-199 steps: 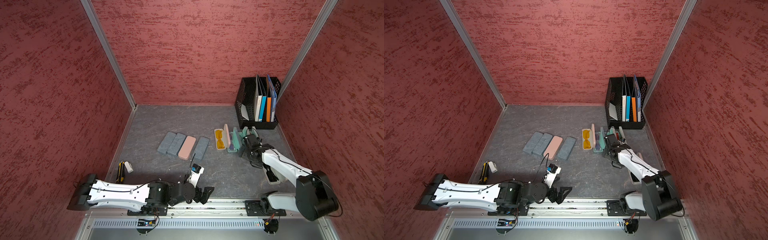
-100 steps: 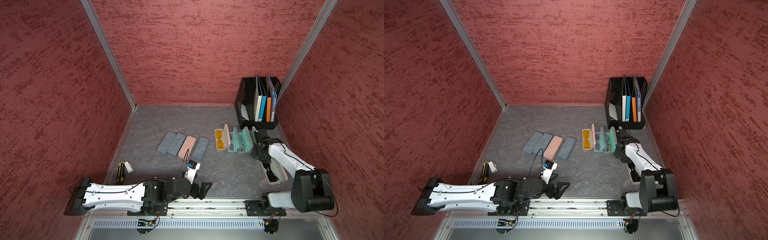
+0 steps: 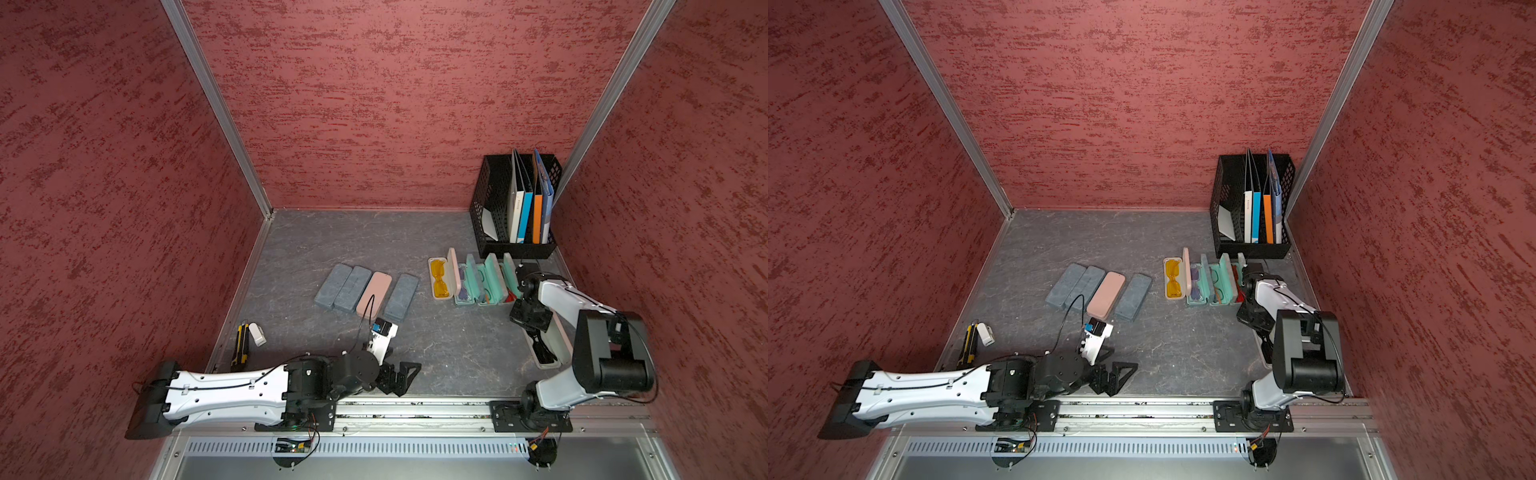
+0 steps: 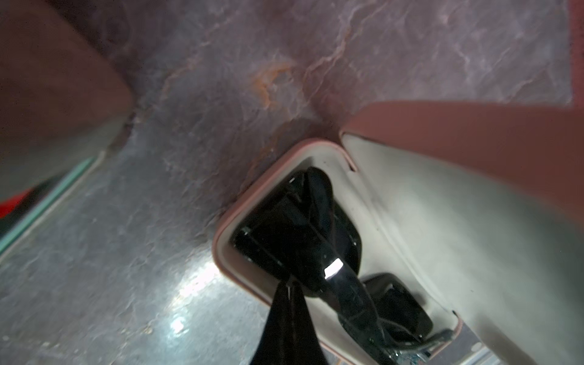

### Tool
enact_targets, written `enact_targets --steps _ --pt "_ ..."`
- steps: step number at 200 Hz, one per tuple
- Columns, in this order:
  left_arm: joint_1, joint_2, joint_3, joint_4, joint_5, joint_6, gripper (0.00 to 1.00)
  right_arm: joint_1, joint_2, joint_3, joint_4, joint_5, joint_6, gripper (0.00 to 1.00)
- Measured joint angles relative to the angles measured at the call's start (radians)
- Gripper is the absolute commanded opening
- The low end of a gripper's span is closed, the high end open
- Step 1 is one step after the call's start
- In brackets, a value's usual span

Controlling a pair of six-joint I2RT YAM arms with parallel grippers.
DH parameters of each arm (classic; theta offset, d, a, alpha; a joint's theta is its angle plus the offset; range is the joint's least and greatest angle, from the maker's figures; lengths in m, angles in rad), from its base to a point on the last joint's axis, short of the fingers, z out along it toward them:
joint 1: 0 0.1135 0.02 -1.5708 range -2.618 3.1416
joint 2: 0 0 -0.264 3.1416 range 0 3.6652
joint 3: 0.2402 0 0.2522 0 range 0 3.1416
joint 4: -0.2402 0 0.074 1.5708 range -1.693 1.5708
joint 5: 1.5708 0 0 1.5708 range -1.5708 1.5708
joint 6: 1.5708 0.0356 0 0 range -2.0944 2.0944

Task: Close the glasses case
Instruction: Move the glasses case to the center of the board.

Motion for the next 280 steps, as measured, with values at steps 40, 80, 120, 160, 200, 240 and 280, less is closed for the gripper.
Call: enact_targets --steps 40,80,120,160,200,240,280 --pt "0.001 0.0 -0.009 -0.001 0.013 0.0 1.0 -0.01 0.012 0.045 0.007 0.03 0.002 0.0" --pt "0.002 -0.002 -0.009 -0.002 0.014 0.0 1.0 -0.016 0.045 0.064 0.003 0.034 0.0 0.0" --pt "0.002 -0.041 -0.03 -0.003 0.015 -0.004 1.0 -0.016 0.102 0.087 0.014 0.003 -0.005 0.0" --pt "0.002 -0.077 -0.036 -0.011 0.014 -0.004 1.0 -0.01 0.103 0.076 0.017 -0.014 -0.008 0.0" --pt "0.001 -0.085 -0.036 -0.021 0.014 -0.004 1.0 0.023 0.04 0.01 0.056 -0.048 0.013 0.0" --pt "0.001 -0.087 -0.037 -0.027 0.014 -0.004 1.0 0.107 0.0 -0.034 0.086 -0.061 0.074 0.0" --pt "0.001 -0.091 -0.037 -0.032 0.014 -0.004 1.0 0.253 -0.07 -0.097 0.138 -0.095 0.188 0.0"
